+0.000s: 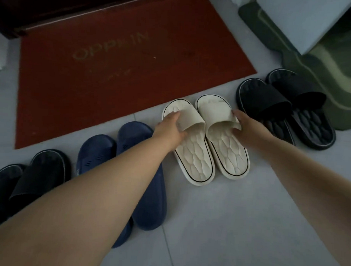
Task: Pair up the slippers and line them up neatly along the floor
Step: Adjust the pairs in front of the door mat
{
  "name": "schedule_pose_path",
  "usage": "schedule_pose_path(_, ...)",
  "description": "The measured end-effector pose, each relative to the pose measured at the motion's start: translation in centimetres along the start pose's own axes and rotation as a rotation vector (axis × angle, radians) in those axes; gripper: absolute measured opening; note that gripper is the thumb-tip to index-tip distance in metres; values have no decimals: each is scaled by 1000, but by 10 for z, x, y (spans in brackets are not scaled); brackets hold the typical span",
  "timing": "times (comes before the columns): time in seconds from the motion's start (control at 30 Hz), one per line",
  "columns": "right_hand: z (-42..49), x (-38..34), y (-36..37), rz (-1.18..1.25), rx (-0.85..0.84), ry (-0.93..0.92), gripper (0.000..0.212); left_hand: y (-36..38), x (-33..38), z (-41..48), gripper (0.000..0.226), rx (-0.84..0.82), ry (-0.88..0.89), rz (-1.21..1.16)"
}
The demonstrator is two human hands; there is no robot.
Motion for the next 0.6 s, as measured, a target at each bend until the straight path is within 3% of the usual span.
schedule_pose_path(0.1, -1, 3, -2, 6, 77, -22, 52, 7, -3, -1, 65, -35, 12, 90)
schedule_pose_path(0.37, -11, 14, -3, 60, 161, -31, 46, 10, -6, -21, 63, -35, 87, 38)
schedule_pose_path(0.6, -15, 14, -1, 103, 131, -15, 47, 12, -12, -27, 64, -55, 63, -12)
Point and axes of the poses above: each hand's wrist, its own z-axis towards the middle knuckle, its own y-axis out of the palm, x = y × z, the point moved 8 cm from there along z, towards the middle knuckle, and after that the axes turned 4 degrees about y, right-handed, at the moved point
